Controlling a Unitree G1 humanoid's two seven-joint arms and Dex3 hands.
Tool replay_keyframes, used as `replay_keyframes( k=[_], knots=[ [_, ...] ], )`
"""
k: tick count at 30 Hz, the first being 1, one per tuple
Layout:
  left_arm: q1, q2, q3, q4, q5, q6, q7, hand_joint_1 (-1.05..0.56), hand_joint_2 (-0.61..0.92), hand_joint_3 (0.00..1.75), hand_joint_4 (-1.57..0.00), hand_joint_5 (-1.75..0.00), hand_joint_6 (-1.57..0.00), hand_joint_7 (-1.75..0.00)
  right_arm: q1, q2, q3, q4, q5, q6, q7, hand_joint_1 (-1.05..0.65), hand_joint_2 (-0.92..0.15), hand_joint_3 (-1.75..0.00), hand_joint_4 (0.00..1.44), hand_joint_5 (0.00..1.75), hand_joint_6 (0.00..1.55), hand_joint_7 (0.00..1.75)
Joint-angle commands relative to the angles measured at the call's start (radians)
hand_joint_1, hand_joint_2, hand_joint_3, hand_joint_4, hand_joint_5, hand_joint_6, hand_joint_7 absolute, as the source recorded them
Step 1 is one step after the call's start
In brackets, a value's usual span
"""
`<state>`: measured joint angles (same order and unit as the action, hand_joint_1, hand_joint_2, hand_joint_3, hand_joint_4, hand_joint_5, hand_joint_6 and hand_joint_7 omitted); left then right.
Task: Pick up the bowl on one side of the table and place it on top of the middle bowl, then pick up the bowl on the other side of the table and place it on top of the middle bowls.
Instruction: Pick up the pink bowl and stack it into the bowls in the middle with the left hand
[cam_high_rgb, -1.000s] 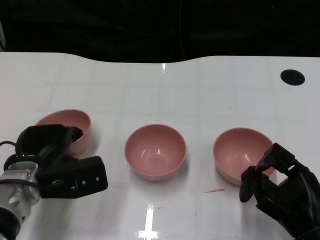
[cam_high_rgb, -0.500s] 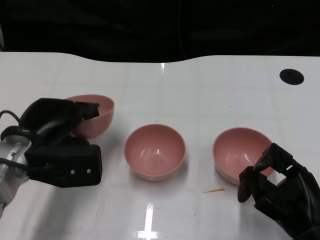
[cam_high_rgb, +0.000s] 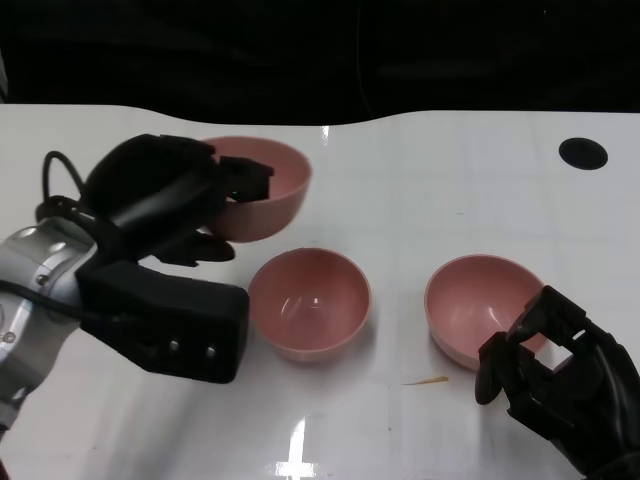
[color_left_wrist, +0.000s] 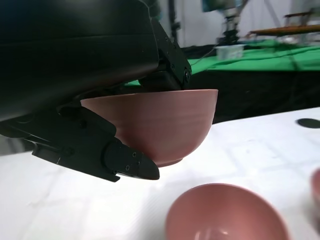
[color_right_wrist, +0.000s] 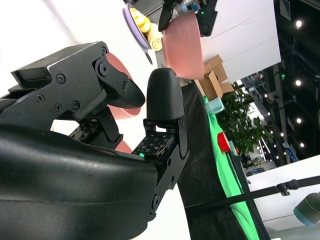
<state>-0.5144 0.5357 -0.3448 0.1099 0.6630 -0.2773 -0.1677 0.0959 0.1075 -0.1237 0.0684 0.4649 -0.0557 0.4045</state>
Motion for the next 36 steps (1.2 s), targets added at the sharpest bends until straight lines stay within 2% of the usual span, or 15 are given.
replay_keyframes(
  k=[1, 2, 3, 4, 5, 6, 7, 9, 11, 12, 18, 22, 24, 30, 36],
  knots=[
    [0.0, -0.013, -0.019, -0.018, 0.026, -0.018, -0.006, -0.13, 0.91, 0.09, -0.61, -1.6, -0.62, -1.43, 0.005, 0.0, -0.003, 0.0, 0.004, -0.009, -0.003, -0.06, -0.63, -1.02, 0.87, 1.75, 0.75, 1.5],
    [-0.004, -0.02, -0.027, -0.018, 0.036, -0.025, -0.004, -0.14, 0.92, 0.08, -0.66, -1.44, -0.69, -1.16, 0.005, 0.0, -0.002, 0.0, 0.004, -0.007, -0.002, -0.06, -0.63, -1.01, 0.87, 1.75, 0.74, 1.5],
    [-0.009, -0.031, -0.036, -0.014, 0.046, -0.032, 0.001, -0.16, 0.92, 0.07, -0.76, -1.21, -0.86, -0.75, 0.005, 0.0, -0.001, 0.0, 0.003, -0.009, -0.002, -0.07, -0.63, -1.01, 0.87, 1.75, 0.74, 1.5],
    [-0.013, -0.043, -0.045, -0.005, 0.05, -0.044, 0.007, -0.15, 0.92, 0.07, -0.78, -1.18, -0.94, -0.63, 0.004, 0.001, -0.001, 0.001, 0.004, -0.01, 0.0, -0.07, -0.63, -1.01, 0.87, 1.75, 0.74, 1.5],
    [-0.015, -0.055, -0.054, 0.007, 0.057, -0.055, 0.016, -0.16, 0.92, 0.09, -0.75, -1.28, -0.89, -0.82, 0.004, 0.004, 0.0, 0.003, 0.001, -0.016, -0.001, -0.07, -0.63, -1.01, 0.87, 1.75, 0.74, 1.5],
    [-0.016, -0.068, -0.062, 0.017, 0.062, -0.06, 0.022, -0.18, 0.92, 0.12, -0.68, -1.47, -0.74, -1.16, 0.003, 0.006, 0.0, 0.006, -0.001, -0.023, 0.0, -0.07, -0.62, -1.01, 0.88, 1.75, 0.75, 1.5],
    [-0.015, -0.078, -0.067, 0.026, 0.068, -0.064, 0.028, -0.19, 0.92, 0.14, -0.65, -1.54, -0.69, -1.29, 0.002, 0.008, 0.0, 0.009, -0.001, -0.029, 0.002, -0.07, -0.62, -1.01, 0.88, 1.75, 0.75, 1.5],
    [-0.012, -0.096, -0.073, 0.038, 0.074, -0.063, 0.025, -0.21, 0.92, 0.16, -0.63, -1.58, -0.65, -1.38, 0.0, 0.01, 0.0, 0.016, -0.001, -0.039, 0.006, -0.06, -0.63, -1.01, 0.88, 1.75, 0.75, 1.5],
    [-0.009, -0.112, -0.078, 0.048, 0.073, -0.057, 0.012, -0.24, 0.92, 0.24, -0.71, -1.4, -0.71, -1.19, -0.002, 0.011, -0.001, 0.02, 0.0, -0.043, 0.009, -0.07, -0.63, -1.01, 0.88, 1.75, 0.76, 1.48],
    [-0.008, -0.117, -0.08, 0.052, 0.072, -0.055, 0.009, -0.24, 0.92, 0.27, -0.72, -1.38, -0.72, -1.17, -0.002, 0.011, -0.001, 0.022, 0.001, -0.045, 0.01, -0.07, -0.62, -1.01, 0.88, 1.74, 0.76, 1.48],
    [-0.002, -0.134, -0.095, 0.121, 0.095, -0.083, 0.053, -0.21, 0.92, 0.25, -0.73, -1.41, -0.75, -1.13, -0.004, 0.009, -0.001, 0.031, 0.001, -0.058, 0.017, -0.08, -0.63, -0.99, 0.87, 1.74, 0.75, 1.47],
    [-0.008, -0.137, -0.103, 0.171, 0.102, -0.094, 0.068, -0.22, 0.92, 0.29, -0.87, -1.03, -0.93, -0.63, -0.006, 0.009, -0.004, 0.037, 0.009, -0.059, 0.025, -0.08, -0.63, -0.99, 0.88, 1.73, 0.77, 1.45],
    [-0.01, -0.139, -0.104, 0.195, 0.103, -0.101, 0.078, -0.22, 0.92, 0.3, -0.89, -0.96, -0.96, -0.53, -0.007, 0.008, -0.005, 0.039, 0.01, -0.058, 0.027, -0.08, -0.63, -0.99, 0.88, 1.73, 0.77, 1.45],
    [-0.008, -0.146, -0.109, 0.236, 0.117, -0.111, 0.121, -0.22, 0.92, 0.31, -0.89, -0.86, -0.99, -0.46, -0.009, 0.005, -0.008, 0.045, 0.008, -0.06, 0.034, -0.08, -0.64, -0.98, 0.88, 1.72, 0.77, 1.44],
    [-0.007, -0.15, -0.111, 0.263, 0.112, -0.118, 0.13, -0.22, 0.92, 0.32, -0.87, -0.93, -0.98, -0.5, -0.008, 0.011, -0.009, 0.05, 0.008, -0.068, 0.032, -0.07, -0.65, -0.97, 0.88, 1.73, 0.77, 1.44]
  ],
)
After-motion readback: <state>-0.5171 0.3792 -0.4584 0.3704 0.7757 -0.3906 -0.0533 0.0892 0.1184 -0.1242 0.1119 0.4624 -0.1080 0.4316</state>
